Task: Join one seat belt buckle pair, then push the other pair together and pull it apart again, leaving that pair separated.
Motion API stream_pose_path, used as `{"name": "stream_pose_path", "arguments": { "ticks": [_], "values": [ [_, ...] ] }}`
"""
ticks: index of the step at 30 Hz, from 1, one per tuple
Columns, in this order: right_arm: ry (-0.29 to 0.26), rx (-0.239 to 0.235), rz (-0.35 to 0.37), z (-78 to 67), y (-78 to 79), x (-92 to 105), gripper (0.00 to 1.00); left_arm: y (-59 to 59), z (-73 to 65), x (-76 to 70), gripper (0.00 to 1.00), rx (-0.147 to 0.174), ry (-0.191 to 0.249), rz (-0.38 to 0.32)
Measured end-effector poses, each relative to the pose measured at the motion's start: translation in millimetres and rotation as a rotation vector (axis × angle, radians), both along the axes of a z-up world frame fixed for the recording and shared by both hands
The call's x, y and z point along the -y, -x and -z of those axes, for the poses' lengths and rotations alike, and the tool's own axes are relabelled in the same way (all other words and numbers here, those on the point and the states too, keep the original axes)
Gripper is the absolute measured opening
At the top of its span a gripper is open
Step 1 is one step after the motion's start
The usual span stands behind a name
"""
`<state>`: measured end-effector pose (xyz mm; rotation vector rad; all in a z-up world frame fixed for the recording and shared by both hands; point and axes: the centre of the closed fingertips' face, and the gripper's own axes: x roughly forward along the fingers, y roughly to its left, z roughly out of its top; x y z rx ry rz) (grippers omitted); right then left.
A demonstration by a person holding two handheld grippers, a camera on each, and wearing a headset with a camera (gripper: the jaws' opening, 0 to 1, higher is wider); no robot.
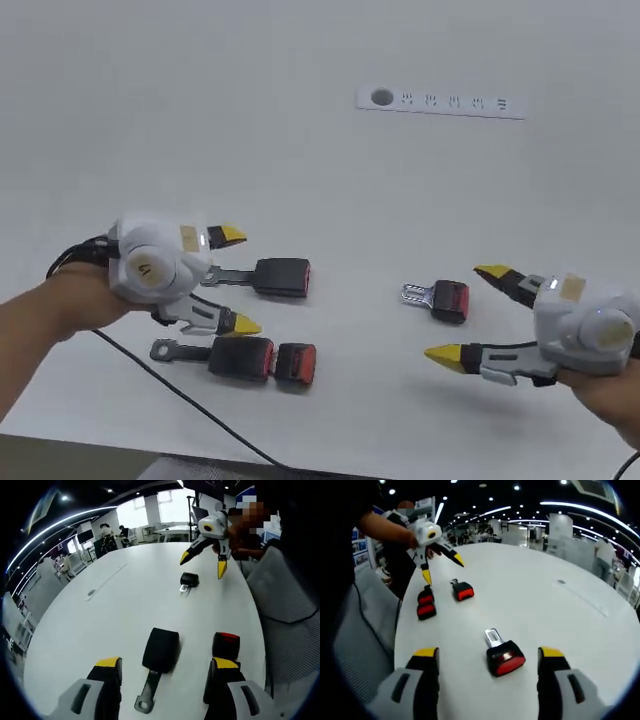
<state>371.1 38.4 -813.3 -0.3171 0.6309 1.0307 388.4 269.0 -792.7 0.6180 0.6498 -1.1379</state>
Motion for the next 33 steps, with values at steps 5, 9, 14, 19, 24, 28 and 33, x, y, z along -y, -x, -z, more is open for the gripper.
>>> {"name": "stream_pose_path", "arguments": {
  "ticks": [5, 9, 14, 19, 24, 28, 33],
  "values": [
    [0.017, -0.034, -0.057, 11.7, -5.7, 5.2, 0.76, -12.8, 12.1, 4.3, 0.74, -0.019, -0.018, 0.005],
    [0.042, -0.070, -0.103, 23.6, -7.6, 7.7, 0.74, -18.5, 25.7, 7.6, 0.73, -0.035, -0.044, 0.023],
    [0.047, -0.089, -0.127, 29.6, -15.9, 7.1, 0.71, -19.7, 45.6, 7.5, 0.69, -0.061, -0.091, 0.054],
    [0.074, -0.089, -0.191, 35.1, -15.2, 1.7, 0.63, -22.7, 53.0, 10.7, 0.64, -0.080, -0.094, 0.077],
    [0.073, -0.077, -0.228, 36.4, -15.0, -1.6, 0.59, -21.1, 52.8, 14.7, 0.61, -0.100, -0.080, 0.112],
    [0.082, -0.072, -0.247, 34.6, -13.5, -2.3, 0.53, -7.7, 54.0, 20.8, 0.48, -0.163, -0.062, 0.170],
    [0.072, -0.074, -0.264, 31.8, -11.4, -0.9, 0.44, -17.7, 52.9, 20.8, 0.39, -0.147, -0.054, 0.144]
  ]
}}
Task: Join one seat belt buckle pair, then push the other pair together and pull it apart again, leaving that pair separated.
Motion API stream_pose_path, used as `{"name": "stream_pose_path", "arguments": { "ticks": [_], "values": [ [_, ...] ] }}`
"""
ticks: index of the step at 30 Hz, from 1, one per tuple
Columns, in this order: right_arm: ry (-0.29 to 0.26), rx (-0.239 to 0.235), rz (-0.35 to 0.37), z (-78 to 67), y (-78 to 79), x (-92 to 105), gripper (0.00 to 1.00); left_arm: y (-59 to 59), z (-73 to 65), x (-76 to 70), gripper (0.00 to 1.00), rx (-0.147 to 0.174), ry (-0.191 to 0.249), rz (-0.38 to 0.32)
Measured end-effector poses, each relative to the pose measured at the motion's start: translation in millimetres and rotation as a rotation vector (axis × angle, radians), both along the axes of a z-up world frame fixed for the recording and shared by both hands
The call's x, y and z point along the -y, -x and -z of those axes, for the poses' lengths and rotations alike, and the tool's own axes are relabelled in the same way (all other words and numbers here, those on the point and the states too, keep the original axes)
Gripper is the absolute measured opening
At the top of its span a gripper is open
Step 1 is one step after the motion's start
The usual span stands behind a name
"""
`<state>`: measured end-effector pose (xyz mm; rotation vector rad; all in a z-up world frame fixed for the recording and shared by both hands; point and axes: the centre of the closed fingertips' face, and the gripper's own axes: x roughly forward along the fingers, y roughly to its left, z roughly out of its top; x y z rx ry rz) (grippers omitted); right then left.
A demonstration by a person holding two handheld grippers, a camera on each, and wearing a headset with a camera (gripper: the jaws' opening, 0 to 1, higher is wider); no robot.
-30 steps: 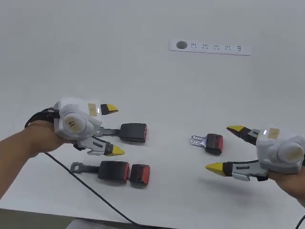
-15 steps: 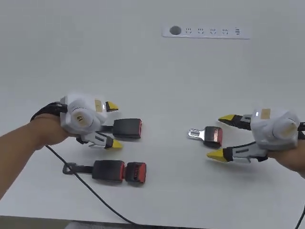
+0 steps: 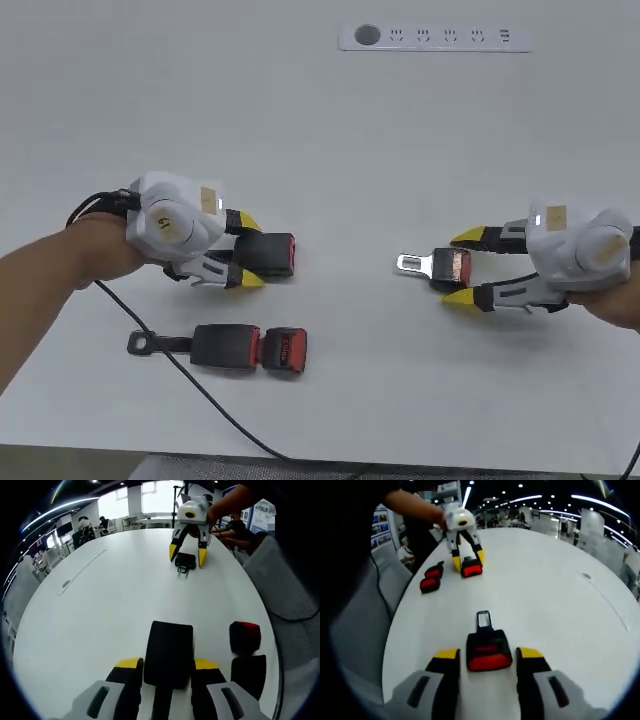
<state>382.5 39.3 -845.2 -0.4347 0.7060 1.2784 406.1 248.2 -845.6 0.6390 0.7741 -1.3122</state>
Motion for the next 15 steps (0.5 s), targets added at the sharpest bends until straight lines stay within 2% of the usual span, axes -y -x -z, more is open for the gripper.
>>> {"name": "stream_pose_path", "arguments": {
  "ticks": [2, 3, 11, 15],
  "values": [
    [0.007, 0.025, -0.029, -0.5, 1.0, 0.7, 0.37, 1.9, 0.1, 0.6, 0.38, 0.000, -0.002, 0.018],
    [0.001, 0.010, -0.024, -0.7, 3.4, 0.5, 0.37, 2.0, 0.2, 0.8, 0.38, 0.002, -0.001, 0.026],
    [-0.030, 0.013, -0.042, -1.2, 7.4, 0.2, 0.36, 4.4, 1.2, -0.7, 0.35, -0.009, 0.001, 0.040],
    [-0.049, 0.009, -0.046, -1.4, 8.5, 1.2, 0.35, 4.9, 1.0, -3.0, 0.35, -0.029, 0.031, 0.035]
  ]
}}
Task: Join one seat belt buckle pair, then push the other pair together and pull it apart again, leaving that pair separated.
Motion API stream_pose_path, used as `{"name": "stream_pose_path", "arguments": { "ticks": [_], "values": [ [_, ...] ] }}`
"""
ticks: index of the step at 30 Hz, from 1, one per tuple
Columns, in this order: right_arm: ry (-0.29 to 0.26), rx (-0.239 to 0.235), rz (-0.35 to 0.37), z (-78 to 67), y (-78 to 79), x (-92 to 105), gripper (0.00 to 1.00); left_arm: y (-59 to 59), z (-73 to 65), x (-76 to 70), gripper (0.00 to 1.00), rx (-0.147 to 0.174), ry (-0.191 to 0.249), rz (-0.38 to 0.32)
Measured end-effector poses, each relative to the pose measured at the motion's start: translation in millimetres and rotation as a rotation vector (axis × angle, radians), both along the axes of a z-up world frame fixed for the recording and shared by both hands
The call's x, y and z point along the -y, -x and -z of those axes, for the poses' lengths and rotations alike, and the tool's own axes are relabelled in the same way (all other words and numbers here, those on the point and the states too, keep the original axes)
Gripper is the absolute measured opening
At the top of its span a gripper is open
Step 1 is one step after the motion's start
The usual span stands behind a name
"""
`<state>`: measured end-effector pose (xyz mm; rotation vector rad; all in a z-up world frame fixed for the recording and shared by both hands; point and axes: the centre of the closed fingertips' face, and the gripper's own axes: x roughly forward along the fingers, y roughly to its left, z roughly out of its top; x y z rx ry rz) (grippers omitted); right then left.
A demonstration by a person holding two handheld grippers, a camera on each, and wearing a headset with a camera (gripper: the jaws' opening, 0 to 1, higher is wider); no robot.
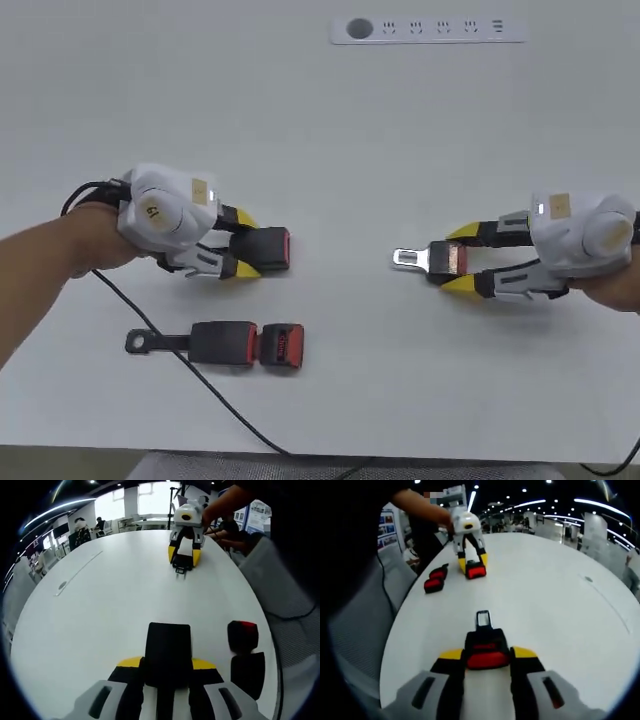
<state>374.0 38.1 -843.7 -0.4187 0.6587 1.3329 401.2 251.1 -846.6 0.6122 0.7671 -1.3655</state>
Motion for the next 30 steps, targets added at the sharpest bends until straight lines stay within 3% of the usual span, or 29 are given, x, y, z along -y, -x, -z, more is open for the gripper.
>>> {"name": "stream_pose_path", "arguments": {
  "ticks": [14, 30],
  "values": [
    [-0.059, -0.016, 0.025, 0.3, -5.2, -1.2, 0.35, -1.0, 0.4, -0.8, 0.35, -0.015, 0.018, 0.030],
    [-0.097, -0.013, 0.034, 0.4, -12.2, -39.8, 0.35, -3.6, 0.7, 0.0, 0.35, -0.018, 0.003, 0.021]
  ]
}}
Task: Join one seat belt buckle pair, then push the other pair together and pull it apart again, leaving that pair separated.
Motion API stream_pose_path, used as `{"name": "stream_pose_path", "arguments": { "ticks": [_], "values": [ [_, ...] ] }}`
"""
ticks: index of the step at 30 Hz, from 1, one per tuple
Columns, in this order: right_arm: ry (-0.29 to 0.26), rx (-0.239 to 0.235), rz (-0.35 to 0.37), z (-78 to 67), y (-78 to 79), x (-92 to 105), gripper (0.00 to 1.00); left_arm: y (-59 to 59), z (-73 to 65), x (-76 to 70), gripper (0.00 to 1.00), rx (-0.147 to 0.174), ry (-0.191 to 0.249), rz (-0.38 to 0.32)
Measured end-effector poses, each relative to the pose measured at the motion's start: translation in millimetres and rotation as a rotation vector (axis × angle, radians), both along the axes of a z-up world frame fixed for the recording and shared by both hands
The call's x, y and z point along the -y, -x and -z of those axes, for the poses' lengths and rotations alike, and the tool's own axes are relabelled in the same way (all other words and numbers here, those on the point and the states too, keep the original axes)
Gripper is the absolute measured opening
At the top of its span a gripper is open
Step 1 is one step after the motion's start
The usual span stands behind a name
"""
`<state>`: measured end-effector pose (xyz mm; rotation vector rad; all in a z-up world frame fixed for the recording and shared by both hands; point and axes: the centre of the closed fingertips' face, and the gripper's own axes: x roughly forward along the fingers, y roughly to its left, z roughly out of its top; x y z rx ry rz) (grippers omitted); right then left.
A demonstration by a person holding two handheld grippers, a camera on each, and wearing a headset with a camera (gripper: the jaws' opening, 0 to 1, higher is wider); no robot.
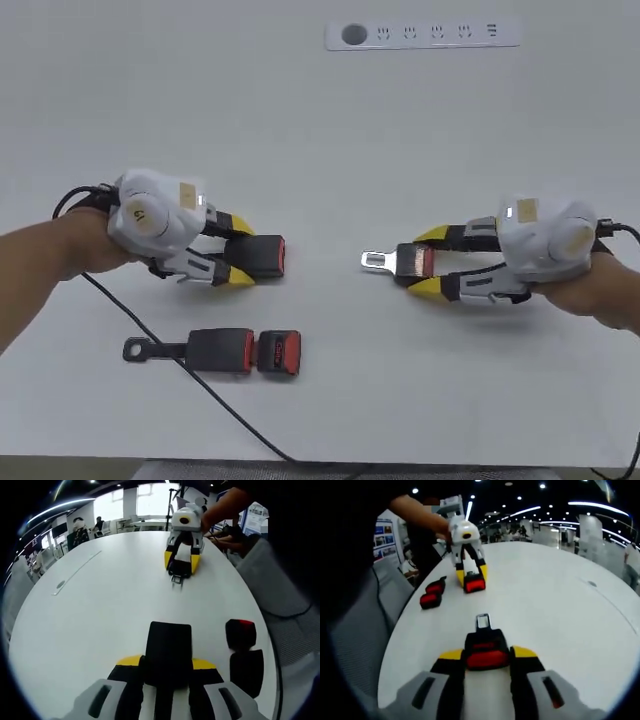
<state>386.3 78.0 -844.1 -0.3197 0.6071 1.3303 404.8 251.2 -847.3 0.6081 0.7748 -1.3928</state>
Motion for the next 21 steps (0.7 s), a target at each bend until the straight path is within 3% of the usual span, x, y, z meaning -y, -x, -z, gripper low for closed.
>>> {"name": "stream_pose_path", "arguments": {
  "ticks": [9, 21],
  "values": [
    [-0.019, -0.005, -0.023, 1.0, -1.3, -31.8, 0.35, 0.7, 0.5, 1.1, 0.35, 0.018, -0.036, 0.032],
    [-0.005, 0.009, -0.063, 3.9, -7.6, -83.2, 0.35, 1.5, 0.5, 0.4, 0.35, 0.017, -0.050, 0.037]
  ]
}}
